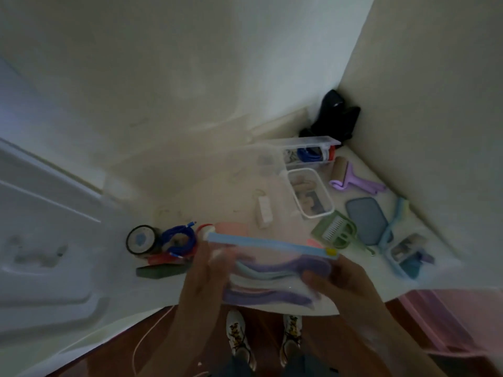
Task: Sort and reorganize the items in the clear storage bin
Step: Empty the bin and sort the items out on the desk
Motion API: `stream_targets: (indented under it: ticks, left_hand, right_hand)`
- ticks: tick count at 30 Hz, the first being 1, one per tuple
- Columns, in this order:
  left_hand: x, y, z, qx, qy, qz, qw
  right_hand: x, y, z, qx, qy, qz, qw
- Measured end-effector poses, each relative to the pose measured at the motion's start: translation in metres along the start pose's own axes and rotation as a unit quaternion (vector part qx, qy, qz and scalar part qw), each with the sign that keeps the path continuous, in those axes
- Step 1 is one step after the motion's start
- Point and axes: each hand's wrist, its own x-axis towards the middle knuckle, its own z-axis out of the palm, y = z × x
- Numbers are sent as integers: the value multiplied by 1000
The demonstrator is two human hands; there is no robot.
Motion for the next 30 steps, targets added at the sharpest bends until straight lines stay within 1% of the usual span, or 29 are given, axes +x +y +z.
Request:
stream_targets:
  ticks: [2, 3, 4, 6, 7, 8, 10, 12, 14, 16, 17, 20, 22, 24, 27, 29, 30]
  left_hand:
    - [-5, -17, 18, 10, -109, -50, 993]
    - [-8, -25, 31, 2, -160, -81, 984]
    - [-12, -37, 42, 12, -196, -107, 975]
    - [-21, -63, 67, 93, -264, -138, 950]
    - [-23, -76, 79, 114, -271, -149, 944]
    - [-24, -92, 88, 125, -264, -171, 941]
    - [-20, -115, 109, 121, -254, -238, 930]
    - [-17, -126, 128, 129, -245, -286, 918]
    - [-10, -138, 143, 135, -249, -327, 902]
    - [-2, -157, 154, 146, -212, -357, 898]
    - [2, -165, 159, 141, -192, -363, 901]
    - [14, -187, 174, 165, -155, -331, 916]
    - [20, -187, 185, 179, -146, -300, 926]
    - [26, -192, 191, 199, -136, -284, 928]
    - [35, -219, 195, 173, -122, -276, 938]
    - [38, -195, 202, 189, -120, -267, 937]
    - [39, -191, 205, 211, -126, -270, 931]
  right_hand:
    - [-10, 7, -32, 31, 58, 27, 997]
    - [-16, 13, -50, 39, 76, 46, 995]
    - [-21, 20, -67, 41, 84, 72, 993]
    - [-30, 44, -100, 10, 68, 136, 988]
    - [-33, 60, -112, -29, 53, 174, 983]
    - [-35, 79, -122, -69, 53, 211, 973]
    - [-34, 121, -138, -107, 86, 264, 955]
    - [-28, 157, -149, -100, 119, 312, 937]
    - [-17, 184, -159, -88, 118, 346, 927]
    - [-5, 203, -170, -82, 122, 353, 924]
    - [1, 209, -174, -96, 120, 344, 926]
    - [14, 217, -184, -151, 125, 286, 938]
    - [20, 210, -187, -172, 132, 244, 945]
    - [27, 207, -190, -184, 132, 208, 952]
    - [42, 206, -193, -220, 137, 172, 950]
    - [47, 204, -193, -248, 148, 162, 944]
    - [48, 203, -192, -266, 152, 159, 939]
